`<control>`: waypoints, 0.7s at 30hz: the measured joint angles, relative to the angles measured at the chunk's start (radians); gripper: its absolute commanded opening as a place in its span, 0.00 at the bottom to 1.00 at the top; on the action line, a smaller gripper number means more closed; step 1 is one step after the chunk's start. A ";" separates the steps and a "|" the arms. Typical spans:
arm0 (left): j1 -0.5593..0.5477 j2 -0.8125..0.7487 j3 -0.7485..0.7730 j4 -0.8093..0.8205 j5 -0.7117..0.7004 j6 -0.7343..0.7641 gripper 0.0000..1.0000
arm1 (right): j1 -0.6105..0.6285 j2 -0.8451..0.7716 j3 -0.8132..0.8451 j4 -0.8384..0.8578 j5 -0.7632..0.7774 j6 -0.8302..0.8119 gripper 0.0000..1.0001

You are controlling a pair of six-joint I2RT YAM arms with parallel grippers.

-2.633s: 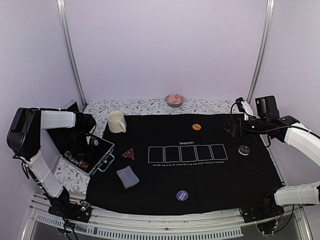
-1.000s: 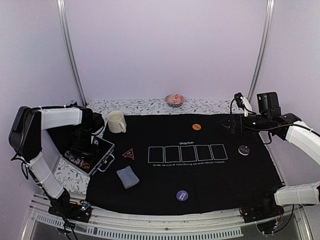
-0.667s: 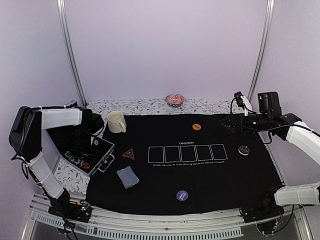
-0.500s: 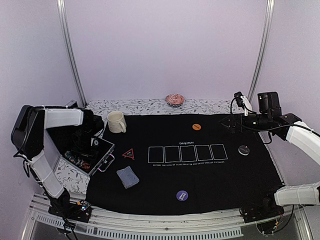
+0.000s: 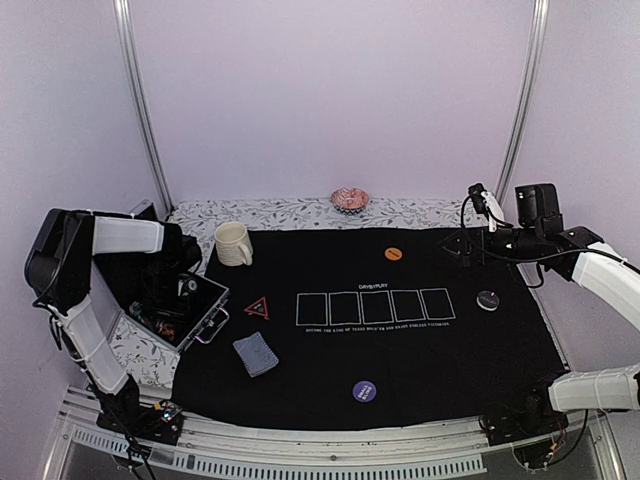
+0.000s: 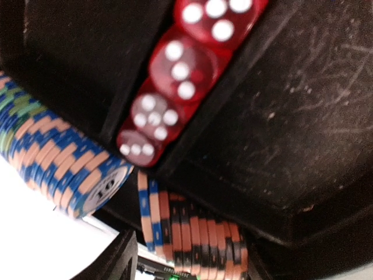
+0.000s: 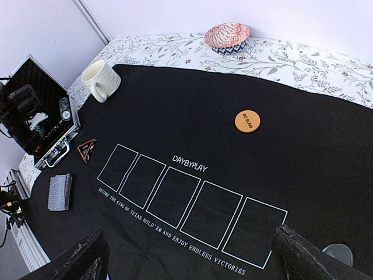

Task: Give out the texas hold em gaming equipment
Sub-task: Pick up the pile of poker chips from the chip case.

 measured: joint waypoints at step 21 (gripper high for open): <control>0.034 -0.004 -0.013 0.056 0.027 0.048 0.00 | 0.000 0.004 0.000 -0.002 0.001 -0.001 0.99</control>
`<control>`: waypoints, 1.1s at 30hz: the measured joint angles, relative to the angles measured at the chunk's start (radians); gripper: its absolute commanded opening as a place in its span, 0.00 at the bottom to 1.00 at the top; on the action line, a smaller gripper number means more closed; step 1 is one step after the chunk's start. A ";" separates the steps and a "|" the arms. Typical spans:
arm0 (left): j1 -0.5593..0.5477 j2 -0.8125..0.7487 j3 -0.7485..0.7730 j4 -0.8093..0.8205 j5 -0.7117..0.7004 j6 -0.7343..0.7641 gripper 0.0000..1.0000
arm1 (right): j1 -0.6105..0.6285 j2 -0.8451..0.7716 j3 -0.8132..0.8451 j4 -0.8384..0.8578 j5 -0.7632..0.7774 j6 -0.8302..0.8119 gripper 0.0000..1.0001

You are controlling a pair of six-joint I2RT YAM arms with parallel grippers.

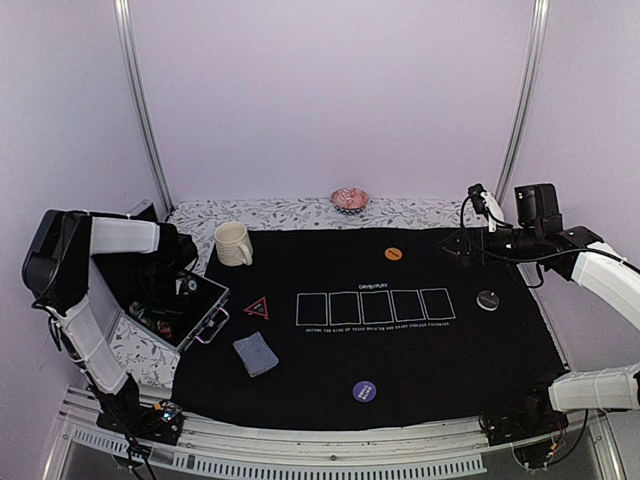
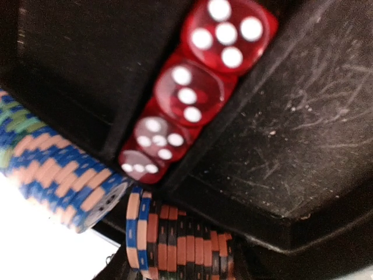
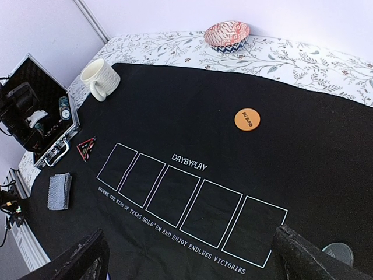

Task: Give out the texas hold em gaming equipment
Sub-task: Pick up the pile of poker chips from the chip case, then place the poker chips pile at the big blind area.

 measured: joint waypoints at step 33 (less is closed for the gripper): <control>-0.705 -0.200 0.018 0.848 0.665 -0.357 0.00 | 0.410 0.053 0.179 -0.160 0.063 0.149 0.99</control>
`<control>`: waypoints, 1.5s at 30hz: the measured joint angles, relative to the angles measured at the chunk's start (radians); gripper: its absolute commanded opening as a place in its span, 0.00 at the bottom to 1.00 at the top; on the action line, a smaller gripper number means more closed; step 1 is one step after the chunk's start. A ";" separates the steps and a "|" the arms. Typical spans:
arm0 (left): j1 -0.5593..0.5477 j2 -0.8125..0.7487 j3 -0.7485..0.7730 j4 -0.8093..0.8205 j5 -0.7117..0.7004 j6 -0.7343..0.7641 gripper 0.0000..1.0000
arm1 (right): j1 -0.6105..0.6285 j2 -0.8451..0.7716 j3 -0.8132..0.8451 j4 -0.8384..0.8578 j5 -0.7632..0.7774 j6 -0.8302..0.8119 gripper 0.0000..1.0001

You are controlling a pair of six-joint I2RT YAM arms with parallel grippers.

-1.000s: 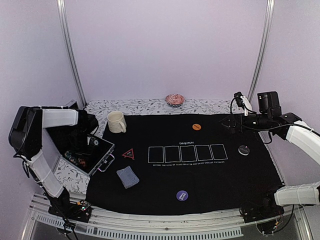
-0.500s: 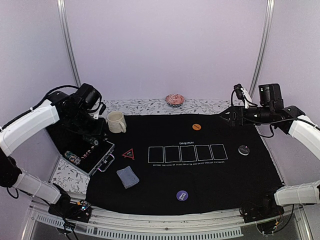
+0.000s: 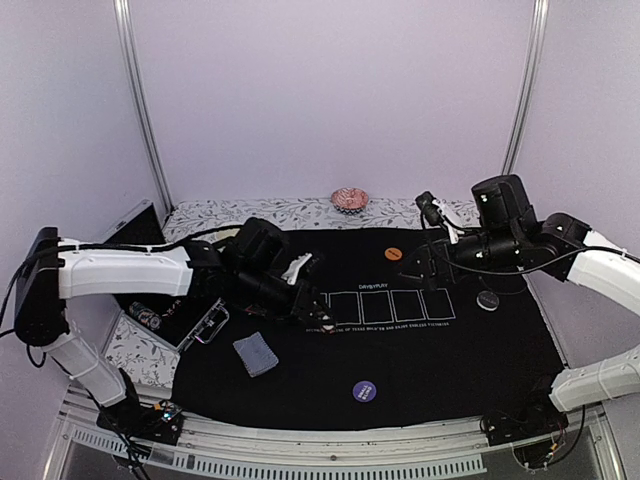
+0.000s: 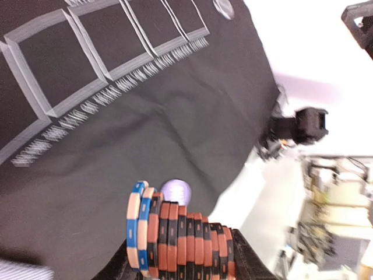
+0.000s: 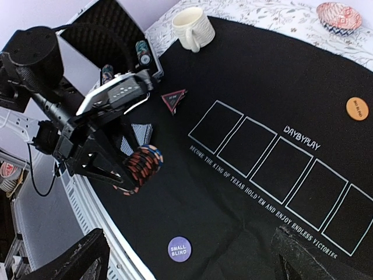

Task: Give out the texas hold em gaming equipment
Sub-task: Place the poker chips pile at the big blind area.

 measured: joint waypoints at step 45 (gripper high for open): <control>0.290 0.993 0.665 0.660 0.286 -0.699 0.00 | -0.247 1.025 0.545 0.275 -0.335 -0.885 0.89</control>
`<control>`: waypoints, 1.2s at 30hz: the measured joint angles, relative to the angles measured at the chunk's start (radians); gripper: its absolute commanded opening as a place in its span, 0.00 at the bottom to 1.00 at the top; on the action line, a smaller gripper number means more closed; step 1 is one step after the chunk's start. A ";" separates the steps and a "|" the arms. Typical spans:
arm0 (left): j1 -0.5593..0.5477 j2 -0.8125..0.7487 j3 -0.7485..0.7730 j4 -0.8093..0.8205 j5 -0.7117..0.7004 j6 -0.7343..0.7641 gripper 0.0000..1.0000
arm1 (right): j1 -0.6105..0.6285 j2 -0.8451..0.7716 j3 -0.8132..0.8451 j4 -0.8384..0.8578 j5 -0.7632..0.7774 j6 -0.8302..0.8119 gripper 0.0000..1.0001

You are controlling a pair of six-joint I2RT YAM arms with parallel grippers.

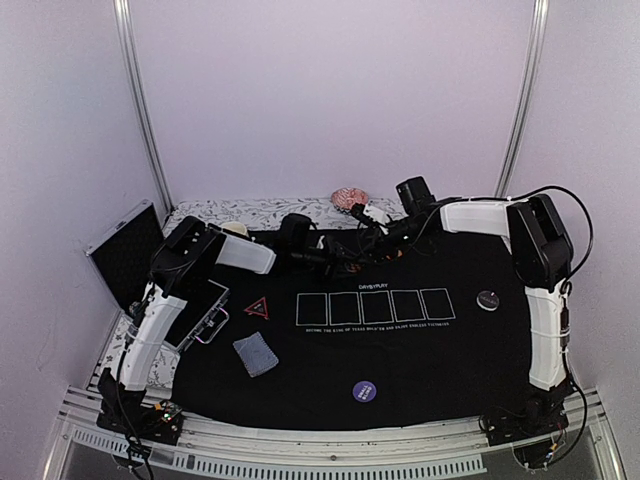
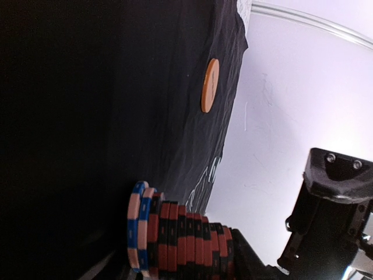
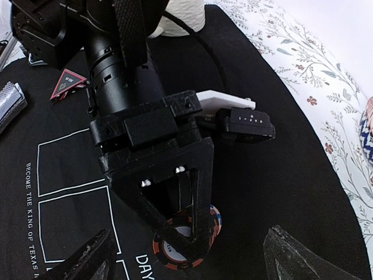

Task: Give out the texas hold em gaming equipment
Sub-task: Place the poker chips pile at the big blind area.

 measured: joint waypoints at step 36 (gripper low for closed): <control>0.020 0.033 -0.001 0.097 0.015 -0.041 0.01 | 0.051 0.147 0.040 0.105 0.159 0.131 0.64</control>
